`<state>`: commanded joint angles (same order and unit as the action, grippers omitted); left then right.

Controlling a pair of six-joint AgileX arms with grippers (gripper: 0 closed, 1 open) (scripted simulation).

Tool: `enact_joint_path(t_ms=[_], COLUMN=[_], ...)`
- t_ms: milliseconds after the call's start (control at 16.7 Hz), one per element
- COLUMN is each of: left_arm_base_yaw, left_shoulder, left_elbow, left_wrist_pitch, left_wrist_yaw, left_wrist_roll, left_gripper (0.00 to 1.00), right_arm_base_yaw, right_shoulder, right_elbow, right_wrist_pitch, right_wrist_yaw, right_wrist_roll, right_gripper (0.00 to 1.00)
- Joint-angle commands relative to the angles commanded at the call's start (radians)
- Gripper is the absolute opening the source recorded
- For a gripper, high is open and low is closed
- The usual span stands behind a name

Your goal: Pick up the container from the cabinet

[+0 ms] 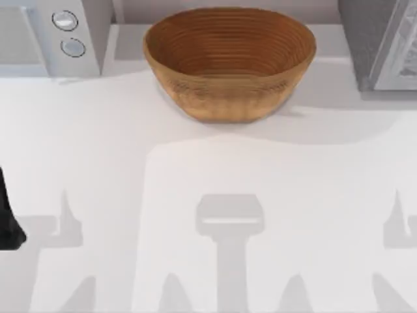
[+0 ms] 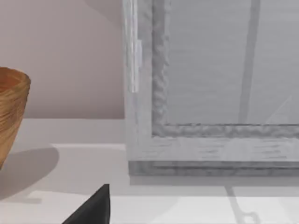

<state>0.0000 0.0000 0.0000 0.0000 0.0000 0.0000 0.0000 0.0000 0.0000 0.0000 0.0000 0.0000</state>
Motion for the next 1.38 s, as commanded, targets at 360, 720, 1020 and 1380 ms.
enact_joint_path(t_ms=[360, 720, 1020, 1380], left_arm_base_yaw=[0.000, 0.000, 0.000, 0.000], left_shoulder=[0.000, 0.000, 0.000, 0.000], left_elbow=[0.000, 0.000, 0.000, 0.000], left_wrist_pitch=[0.000, 0.000, 0.000, 0.000], left_wrist_yaw=[0.000, 0.000, 0.000, 0.000], left_wrist_roll=[0.000, 0.000, 0.000, 0.000], left_gripper=[1.00, 1.00, 1.00, 1.00], right_arm_base_yaw=[0.012, 0.057, 0.105, 0.158], right_shoulder=[0.091, 0.426, 0.779, 1.149], right_elbow=[0.105, 0.531, 1.001, 1.507], right_wrist_pitch=[-0.028, -0.132, -0.243, -0.360], right_wrist_yaw=[0.014, 0.066, 0.120, 0.173], right_wrist_roll=[0.002, 0.010, 0.016, 0.018], right_gripper=[1.00, 1.00, 1.00, 1.00])
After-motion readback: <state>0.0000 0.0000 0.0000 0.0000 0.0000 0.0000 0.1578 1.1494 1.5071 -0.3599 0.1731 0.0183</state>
